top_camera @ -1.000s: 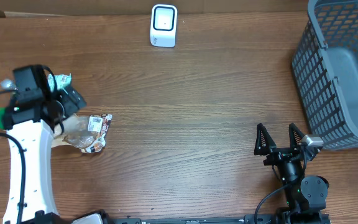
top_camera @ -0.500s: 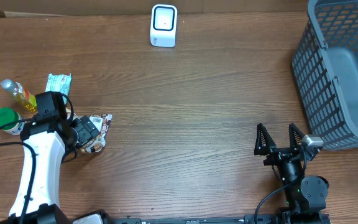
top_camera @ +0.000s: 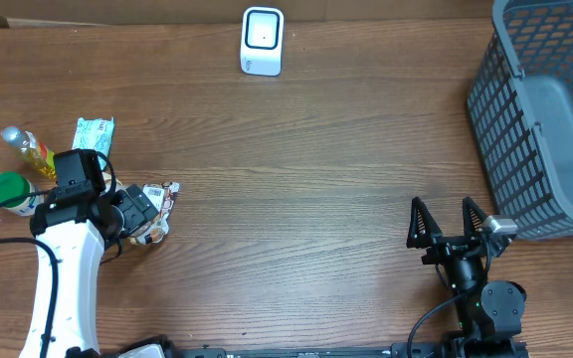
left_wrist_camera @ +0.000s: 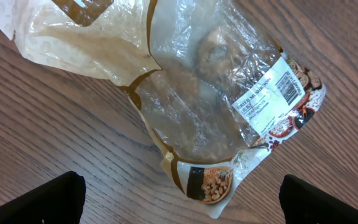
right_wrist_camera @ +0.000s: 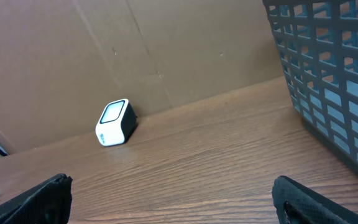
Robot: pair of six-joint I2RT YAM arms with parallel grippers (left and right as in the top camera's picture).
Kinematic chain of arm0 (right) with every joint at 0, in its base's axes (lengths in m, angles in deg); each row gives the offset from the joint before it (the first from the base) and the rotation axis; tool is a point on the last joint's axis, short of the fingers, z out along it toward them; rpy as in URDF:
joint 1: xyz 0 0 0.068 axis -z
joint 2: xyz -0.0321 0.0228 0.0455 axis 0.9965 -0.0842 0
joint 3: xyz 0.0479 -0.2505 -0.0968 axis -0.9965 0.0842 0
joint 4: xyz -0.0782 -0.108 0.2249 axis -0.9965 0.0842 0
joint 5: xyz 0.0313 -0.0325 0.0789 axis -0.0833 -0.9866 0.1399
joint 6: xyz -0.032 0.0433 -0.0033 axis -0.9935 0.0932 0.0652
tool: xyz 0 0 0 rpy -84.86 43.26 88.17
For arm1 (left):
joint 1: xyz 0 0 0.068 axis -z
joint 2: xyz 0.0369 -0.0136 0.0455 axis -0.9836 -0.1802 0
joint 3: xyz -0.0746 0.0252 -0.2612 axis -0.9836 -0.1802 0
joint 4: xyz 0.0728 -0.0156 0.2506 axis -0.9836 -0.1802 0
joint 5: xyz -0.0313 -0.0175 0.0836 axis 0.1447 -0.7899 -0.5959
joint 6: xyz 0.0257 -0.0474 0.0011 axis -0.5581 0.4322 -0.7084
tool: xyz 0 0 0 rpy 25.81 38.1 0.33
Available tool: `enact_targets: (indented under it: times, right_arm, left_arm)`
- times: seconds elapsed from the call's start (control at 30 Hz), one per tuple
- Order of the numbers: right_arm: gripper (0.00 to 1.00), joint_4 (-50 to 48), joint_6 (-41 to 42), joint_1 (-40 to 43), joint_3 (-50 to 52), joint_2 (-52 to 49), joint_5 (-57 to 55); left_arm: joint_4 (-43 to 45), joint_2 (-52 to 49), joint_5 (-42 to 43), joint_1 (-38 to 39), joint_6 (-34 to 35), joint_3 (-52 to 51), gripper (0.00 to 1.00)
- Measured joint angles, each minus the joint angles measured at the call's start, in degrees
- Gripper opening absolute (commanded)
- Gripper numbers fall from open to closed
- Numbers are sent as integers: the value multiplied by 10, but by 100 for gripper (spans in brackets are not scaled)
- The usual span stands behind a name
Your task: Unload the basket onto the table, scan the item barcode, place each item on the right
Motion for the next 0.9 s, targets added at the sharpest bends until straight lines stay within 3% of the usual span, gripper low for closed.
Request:
enact_targets:
  times: [0.3, 0.67, 0.9]
  right_arm:
    - [100, 0, 0, 0, 0, 0, 0]
    - [100, 0, 0, 0, 0, 0, 0]
    - [100, 0, 0, 0, 0, 0, 0]
  left_arm:
    - [29, 79, -2, 64, 0, -107, 100]
    - [334, 170, 50, 75, 0, -296, 100]
    - [368, 198, 68, 75, 0, -360, 100]
